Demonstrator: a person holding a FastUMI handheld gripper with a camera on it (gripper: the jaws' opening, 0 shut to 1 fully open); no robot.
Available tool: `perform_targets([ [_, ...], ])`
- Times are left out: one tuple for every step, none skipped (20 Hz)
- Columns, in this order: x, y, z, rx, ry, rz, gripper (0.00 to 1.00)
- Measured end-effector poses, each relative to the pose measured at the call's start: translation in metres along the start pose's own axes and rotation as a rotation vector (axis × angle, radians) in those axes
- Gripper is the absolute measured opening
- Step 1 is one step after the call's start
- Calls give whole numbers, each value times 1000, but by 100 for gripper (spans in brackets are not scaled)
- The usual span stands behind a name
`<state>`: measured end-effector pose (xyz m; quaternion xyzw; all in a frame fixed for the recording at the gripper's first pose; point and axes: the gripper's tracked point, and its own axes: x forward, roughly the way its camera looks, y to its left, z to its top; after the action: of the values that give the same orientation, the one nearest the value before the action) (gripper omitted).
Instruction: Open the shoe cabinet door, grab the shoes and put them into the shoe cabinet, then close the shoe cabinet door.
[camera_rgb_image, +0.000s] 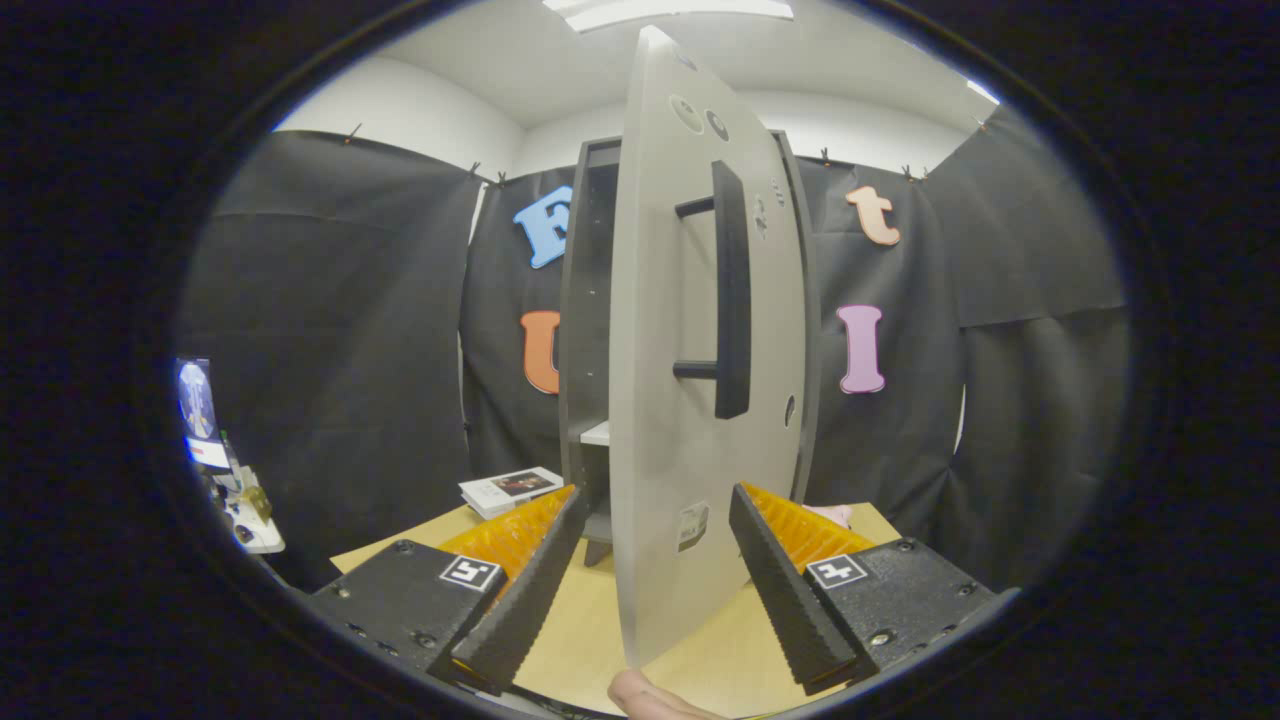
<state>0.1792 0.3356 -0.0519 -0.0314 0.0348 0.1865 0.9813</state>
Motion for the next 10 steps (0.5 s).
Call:
perform_targets([
  [1,-1,-1,-17,-1,-10,97],
  [0,-1,-6,-23,4,-21,96],
  [-4,0,-10,-26,11,-23,96],
  [-8,1,-11,-30,3,-25,96],
  [-12,-3,-9,-34,-8,-37,96],
  [-14,-9,-8,-41,-14,-55,97],
  [-19,-16,-8,-44,-13,-72,96],
  [-24,-23,-6,-40,-23,-90,97],
  [-28,-28,-1,-30,-40,-103,96],
  [-29,-34,1,-21,-49,-111,96],
])
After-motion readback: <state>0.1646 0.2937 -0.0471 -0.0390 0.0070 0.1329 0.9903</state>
